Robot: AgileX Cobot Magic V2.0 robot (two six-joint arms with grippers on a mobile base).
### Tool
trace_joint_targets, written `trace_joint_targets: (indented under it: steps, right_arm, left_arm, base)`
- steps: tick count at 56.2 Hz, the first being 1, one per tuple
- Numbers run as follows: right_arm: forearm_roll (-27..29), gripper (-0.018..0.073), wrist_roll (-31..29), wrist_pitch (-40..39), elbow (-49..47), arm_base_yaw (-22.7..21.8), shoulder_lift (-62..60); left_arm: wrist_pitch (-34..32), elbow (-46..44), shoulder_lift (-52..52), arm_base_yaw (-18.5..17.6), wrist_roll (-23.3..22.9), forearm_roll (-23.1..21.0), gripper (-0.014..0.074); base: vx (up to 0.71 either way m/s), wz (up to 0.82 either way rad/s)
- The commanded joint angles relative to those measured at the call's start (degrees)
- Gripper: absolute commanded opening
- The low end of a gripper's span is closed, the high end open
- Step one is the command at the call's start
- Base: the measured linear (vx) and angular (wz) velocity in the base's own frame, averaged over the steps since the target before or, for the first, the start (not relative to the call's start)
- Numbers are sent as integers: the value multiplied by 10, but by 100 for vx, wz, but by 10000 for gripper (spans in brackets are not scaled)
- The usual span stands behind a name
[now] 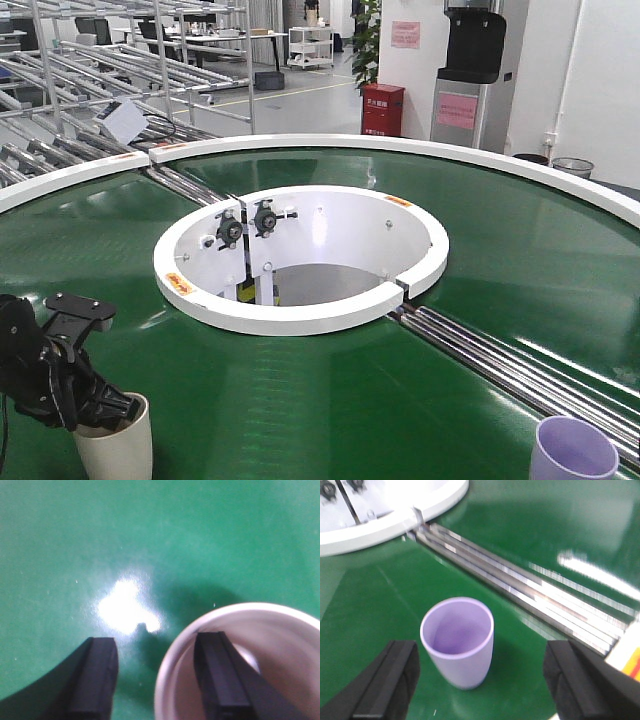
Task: Grab cup from conveyor and place in blue bin
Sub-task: 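Lower the left gripper over the cream cup and the right over the lavender cup, then close both grippers on the rims of the two cups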
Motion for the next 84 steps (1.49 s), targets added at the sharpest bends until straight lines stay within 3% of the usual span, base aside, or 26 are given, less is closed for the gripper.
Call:
trace_joint_targets:
  steps: [1, 13, 22, 32, 63, 84]
  right_arm:
    - [-11, 559, 18, 42, -67, -2, 43]
    - [-43, 559, 22, 208, -215, -2, 200]
    - [-59, 559, 19, 229, -309, -2, 294]
    - [-60, 549, 0, 304, -397, -2, 382]
    - [-84, 427, -16, 273, -418, -2, 505]
    - [-79, 208, -21, 269, -417, -2, 516]
  left_arm:
    - [-27, -18, -27, 1, 1, -6, 411]
    - [-26, -18, -27, 1, 1, -6, 255]
    - [-26, -18, -27, 1, 1, -6, 104]
    - [-23, -18, -27, 1, 1, -6, -8]
    - [-19, -18, -27, 1, 1, -6, -8]
    - [-19, -18, -27, 1, 1, -6, -8]
  base:
    - [0, 0]
    - [0, 0]
    - [0, 0]
    - [0, 0]
    - [0, 0]
    - [0, 0]
